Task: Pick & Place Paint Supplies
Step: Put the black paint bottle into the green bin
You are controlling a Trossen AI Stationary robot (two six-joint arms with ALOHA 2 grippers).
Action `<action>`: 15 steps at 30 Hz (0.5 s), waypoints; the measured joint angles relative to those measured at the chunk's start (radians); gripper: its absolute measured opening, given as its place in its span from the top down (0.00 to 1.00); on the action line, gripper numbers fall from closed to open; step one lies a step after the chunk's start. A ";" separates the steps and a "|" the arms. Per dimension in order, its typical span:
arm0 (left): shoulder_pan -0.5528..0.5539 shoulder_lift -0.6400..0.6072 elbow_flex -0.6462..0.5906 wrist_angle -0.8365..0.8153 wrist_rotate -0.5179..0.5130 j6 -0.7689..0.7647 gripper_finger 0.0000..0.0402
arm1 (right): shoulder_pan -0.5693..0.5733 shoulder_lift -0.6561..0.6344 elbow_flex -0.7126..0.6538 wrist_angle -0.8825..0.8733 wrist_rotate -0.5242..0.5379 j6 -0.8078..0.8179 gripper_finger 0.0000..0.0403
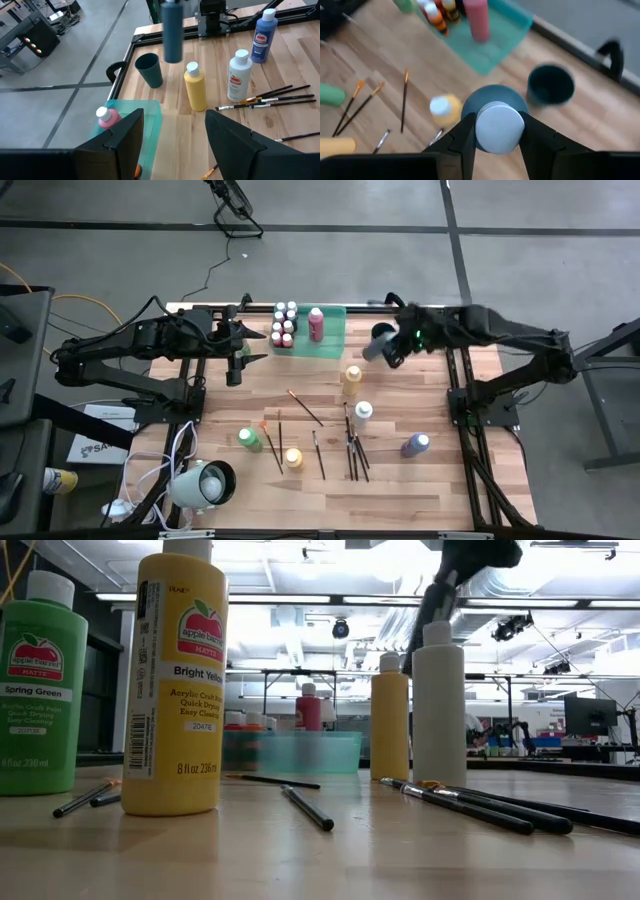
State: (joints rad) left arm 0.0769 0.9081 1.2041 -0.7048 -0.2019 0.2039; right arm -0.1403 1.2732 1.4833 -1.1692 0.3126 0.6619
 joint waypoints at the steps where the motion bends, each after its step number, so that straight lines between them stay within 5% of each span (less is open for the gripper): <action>1: 0.000 0.000 0.000 0.000 0.000 0.000 0.49 | -0.026 0.004 0.018 0.012 -0.015 -0.044 0.71; 10: 0.001 0.024 0.002 0.001 -0.003 -0.005 0.49 | -0.204 0.155 0.134 0.165 -0.221 -0.514 0.71; 15: 0.002 0.043 0.002 -0.002 -0.002 -0.006 0.49 | -0.267 0.298 0.201 0.165 -0.231 -0.736 0.71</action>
State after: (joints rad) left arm 0.0784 0.9515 1.2057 -0.7066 -0.2043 0.1980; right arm -0.4076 1.5709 1.6840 -1.0038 0.0814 -0.0742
